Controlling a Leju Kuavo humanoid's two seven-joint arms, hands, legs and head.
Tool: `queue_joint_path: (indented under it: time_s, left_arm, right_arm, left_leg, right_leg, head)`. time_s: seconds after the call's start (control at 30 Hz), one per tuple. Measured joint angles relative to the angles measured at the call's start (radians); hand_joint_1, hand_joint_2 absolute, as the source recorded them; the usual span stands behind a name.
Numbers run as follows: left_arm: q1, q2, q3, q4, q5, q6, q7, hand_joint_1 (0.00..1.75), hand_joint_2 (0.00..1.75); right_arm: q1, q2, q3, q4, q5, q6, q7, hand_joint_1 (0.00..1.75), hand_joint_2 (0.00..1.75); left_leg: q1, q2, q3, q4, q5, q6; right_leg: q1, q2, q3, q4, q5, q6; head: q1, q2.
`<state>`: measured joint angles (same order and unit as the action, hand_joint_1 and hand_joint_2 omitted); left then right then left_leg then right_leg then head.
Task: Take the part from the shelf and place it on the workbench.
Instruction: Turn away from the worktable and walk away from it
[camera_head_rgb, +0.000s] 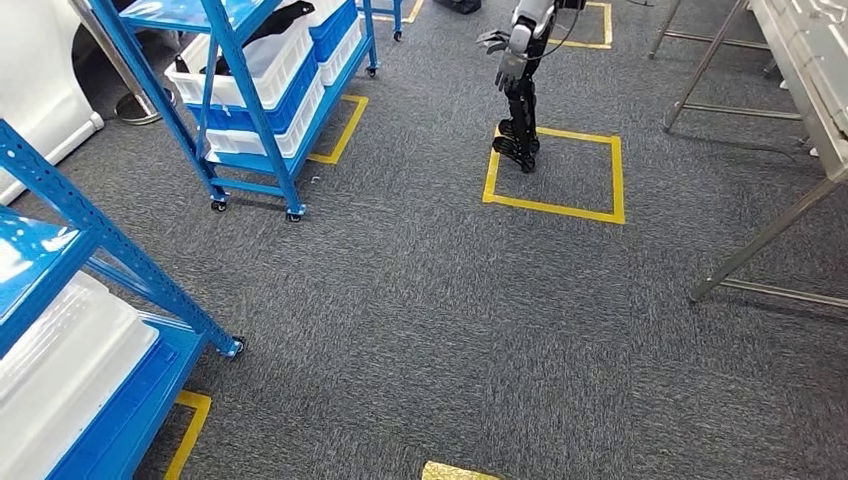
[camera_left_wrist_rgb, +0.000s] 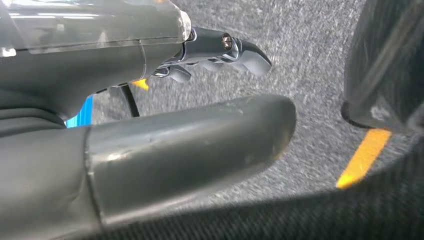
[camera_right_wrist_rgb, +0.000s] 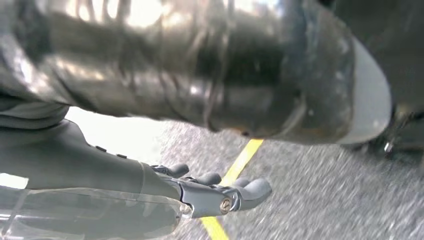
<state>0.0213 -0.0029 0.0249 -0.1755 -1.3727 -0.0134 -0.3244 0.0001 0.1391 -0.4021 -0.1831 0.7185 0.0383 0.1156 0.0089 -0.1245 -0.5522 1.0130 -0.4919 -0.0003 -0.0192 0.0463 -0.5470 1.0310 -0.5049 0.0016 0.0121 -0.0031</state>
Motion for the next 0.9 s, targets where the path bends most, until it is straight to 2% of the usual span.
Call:
queue_joint_path:
  time_s: [0.07, 0.1, 0.13, 0.17, 0.2, 0.23, 0.27, 0.3, 0.37, 0.4, 0.47, 0.5, 0.57, 0.63, 0.67, 0.7, 0.73, 0.77, 0.8, 0.83, 0.87, 0.9]
  left_arm:
    - [0.0, 0.001, -0.003, 0.0, -0.003, 0.0, -0.001, 0.0, 0.0]
    - [-0.001, 0.002, -0.006, 0.0, -0.006, 0.0, -0.002, 0.0, 0.0]
    - [-0.003, 0.002, -0.009, 0.0, -0.008, 0.001, -0.002, 0.0, 0.0]
    - [-0.003, 0.002, -0.012, 0.0, -0.01, 0.001, -0.002, 0.0, 0.0]
    - [-0.003, 0.003, -0.014, 0.0, -0.012, 0.001, -0.002, 0.0, 0.0]
    - [-0.002, 0.003, -0.015, 0.0, -0.013, 0.001, -0.002, 0.0, 0.0]
    - [-0.001, 0.003, -0.016, 0.0, -0.014, 0.001, -0.002, 0.0, 0.0]
    - [-0.001, 0.003, -0.017, 0.0, -0.016, 0.002, -0.003, 0.0, 0.0]
    - [-0.002, 0.004, -0.02, 0.0, -0.021, 0.003, -0.003, 0.0, 0.0]
    - [-0.003, 0.004, -0.022, 0.0, -0.023, 0.003, -0.003, 0.0, 0.0]
    - [0.0, 0.004, -0.026, 0.0, -0.025, 0.003, -0.004, 0.0, 0.0]
    - [0.002, 0.004, -0.028, 0.0, -0.026, 0.003, -0.004, 0.0, 0.0]
    - [0.002, 0.002, -0.033, 0.0, -0.027, 0.003, -0.004, 0.0, 0.0]
    - [-0.001, 0.001, -0.037, 0.0, -0.028, 0.003, -0.004, 0.0, 0.0]
    - [-0.001, 0.001, -0.038, 0.0, -0.028, 0.003, -0.004, 0.0, 0.0]
    - [-0.002, 0.001, -0.039, 0.0, -0.028, 0.003, -0.005, 0.0, 0.0]
    - [-0.002, 0.0, -0.039, 0.0, -0.028, 0.003, -0.005, 0.0, 0.0]
    - [-0.002, 0.0, -0.04, 0.0, -0.027, 0.003, -0.004, 0.0, 0.0]
    - [-0.002, -0.001, -0.04, 0.0, -0.028, 0.003, -0.005, 0.0, 0.0]
    - [-0.002, -0.002, -0.04, 0.0, -0.028, 0.003, -0.005, 0.0, 0.0]
    - [-0.003, -0.002, -0.04, 0.0, -0.028, 0.003, -0.005, 0.0, 0.0]
    - [-0.004, -0.003, -0.04, 0.0, -0.029, 0.003, -0.005, 0.0, 0.0]
  right_arm:
    - [0.001, 0.0, 0.0, 0.0, 0.001, -0.001, 0.0, 0.0, 0.0]
    - [0.002, 0.0, 0.0, 0.0, 0.002, -0.001, 0.001, 0.0, 0.0]
    - [0.003, 0.0, 0.0, 0.0, 0.002, 0.0, 0.001, 0.0, 0.0]
    - [0.004, 0.0, 0.0, 0.0, 0.003, 0.0, 0.001, 0.0, 0.0]
    - [0.004, 0.0, 0.0, 0.0, 0.004, 0.0, 0.001, 0.0, 0.0]
    - [0.004, 0.0, 0.0, 0.0, 0.005, 0.0, 0.001, 0.0, 0.0]
    - [0.003, 0.0, 0.0, 0.0, 0.006, 0.0, 0.001, 0.0, 0.0]
    - [0.003, 0.0, 0.0, 0.0, 0.006, 0.0, 0.001, 0.0, 0.0]
    - [0.002, 0.001, -0.001, 0.0, 0.008, 0.0, 0.001, 0.0, 0.0]
    - [0.001, 0.001, -0.001, 0.0, 0.009, 0.0, 0.001, 0.0, 0.0]
    - [-0.003, 0.001, -0.001, 0.0, 0.01, 0.0, 0.0, 0.0, 0.0]
    - [-0.006, 0.002, -0.002, 0.0, 0.011, 0.0, 0.001, 0.0, 0.0]
    - [-0.006, 0.002, -0.003, -0.001, 0.012, 0.0, 0.001, 0.0, 0.0]
    - [-0.003, 0.002, -0.006, -0.001, 0.012, 0.0, 0.001, 0.0, 0.0]
    - [-0.002, 0.002, -0.007, -0.001, 0.012, 0.0, 0.001, 0.0, 0.0]
    - [-0.001, 0.002, -0.008, -0.001, 0.012, 0.0, 0.001, 0.0, 0.0]
    - [-0.001, 0.002, -0.008, -0.001, 0.012, 0.0, 0.001, 0.0, 0.0]
    - [0.0, 0.002, -0.008, 0.0, 0.012, 0.0, 0.001, 0.0, 0.0]
    - [0.0, 0.002, -0.009, 0.0, 0.012, 0.0, 0.001, 0.0, 0.0]
    - [0.001, 0.002, -0.009, 0.0, 0.012, 0.0, 0.001, 0.0, 0.0]
    - [0.002, 0.002, -0.01, 0.0, 0.012, 0.0, 0.001, 0.0, 0.0]
    - [0.002, 0.002, -0.011, 0.0, 0.013, 0.0, 0.001, 0.0, 0.0]
  left_leg:
    - [0.0, 0.042, -0.024, 0.054, -0.033, -0.009]
    - [0.0, 0.074, -0.051, 0.111, -0.064, -0.011]
    - [0.001, 0.095, -0.086, 0.179, -0.096, -0.015]
    - [0.002, 0.106, -0.117, 0.24, -0.119, -0.017]
    - [0.003, 0.113, -0.136, 0.276, -0.126, -0.019]
    - [0.003, 0.117, -0.136, 0.274, -0.113, -0.02]
    - [0.003, 0.122, -0.116, 0.235, -0.084, -0.019]
    - [0.002, 0.138, -0.079, 0.163, -0.047, -0.017]
    - [-0.004, 0.173, -0.016, 0.042, -0.003, -0.008]
    - [-0.008, 0.183, -0.001, 0.01, 0.004, -0.003]
    - [-0.011, 0.169, -0.001, 0.0, 0.003, 0.007]
    - [-0.009, 0.159, 0.001, -0.004, 0.006, 0.013]
    - [-0.004, 0.139, 0.007, -0.014, 0.014, 0.025]
    - [-0.003, 0.119, 0.008, -0.017, 0.017, 0.033]
    - [-0.004, 0.109, 0.007, -0.017, 0.017, 0.034]
    - [-0.006, 0.096, 0.008, -0.016, 0.017, 0.035]
    - [-0.007, 0.083, 0.009, -0.016, 0.016, 0.035]
    - [-0.007, 0.069, 0.01, -0.015, 0.015, 0.034]
    - [-0.007, 0.054, 0.012, -0.013, 0.014, 0.033]
    - [-0.006, 0.041, 0.012, -0.01, 0.011, 0.03]
    - [-0.007, 0.028, 0.011, -0.005, 0.008, 0.025]
    - [-0.006, 0.018, 0.007, -0.002, 0.006, 0.019]
  right_leg:
    - [-0.001, -0.027, 0.007, -0.009, 0.002, -0.014]
    - [0.001, -0.042, 0.009, -0.011, 0.001, -0.02]
    - [0.003, -0.055, 0.01, -0.011, -0.001, -0.023]
    - [0.004, -0.069, 0.01, -0.01, -0.003, -0.025]
    - [0.005, -0.083, 0.01, -0.009, -0.006, -0.025]
    - [0.006, -0.096, 0.012, -0.008, -0.008, -0.025]
    - [0.006, -0.108, 0.016, -0.008, -0.011, -0.023]
    - [0.006, -0.12, 0.02, -0.008, -0.015, -0.021]
    - [0.01, -0.142, 0.031, -0.008, -0.023, -0.012]
    - [0.012, -0.15, 0.035, -0.009, -0.026, -0.006]
    - [0.013, -0.167, 0.044, -0.014, -0.028, 0.005]
    - [0.012, -0.164, 0.047, -0.013, -0.031, 0.011]
    - [0.009, -0.118, 0.035, 0.026, -0.063, 0.02]
    - [0.006, -0.062, -0.022, 0.141, -0.127, 0.023]
    - [0.006, -0.053, -0.058, 0.208, -0.153, 0.023]
    - [0.006, -0.05, -0.086, 0.256, -0.164, 0.023]
    - [0.006, -0.048, -0.1, 0.272, -0.153, 0.023]
    - [0.006, -0.047, -0.097, 0.251, -0.125, 0.022]
    - [0.005, -0.04, -0.076, 0.195, -0.081, 0.02]
    - [0.004, -0.02, -0.05, 0.128, -0.043, 0.017]
    - [0.003, 0.003, -0.026, 0.068, -0.017, 0.015]
    - [0.002, 0.022, -0.011, 0.027, -0.002, 0.012]
  head:
    - [-0.001, 0.0]
    - [-0.002, 0.0]
    - [-0.003, 0.0]
    - [-0.003, 0.0]
    - [-0.003, 0.0]
    - [-0.003, 0.0]
    - [-0.003, 0.0]
    - [-0.003, 0.0]
    - [-0.002, 0.0]
    - [-0.002, 0.0]
    - [-0.002, 0.0]
    - [-0.002, 0.0]
    - [-0.002, 0.0]
    - [-0.002, 0.0]
    - [-0.002, 0.0]
    - [-0.002, 0.0]
    - [-0.002, 0.0]
    - [-0.002, 0.0]
    - [-0.002, 0.0]
    - [-0.002, 0.0]
    - [-0.002, 0.0]
    - [-0.002, 0.0]
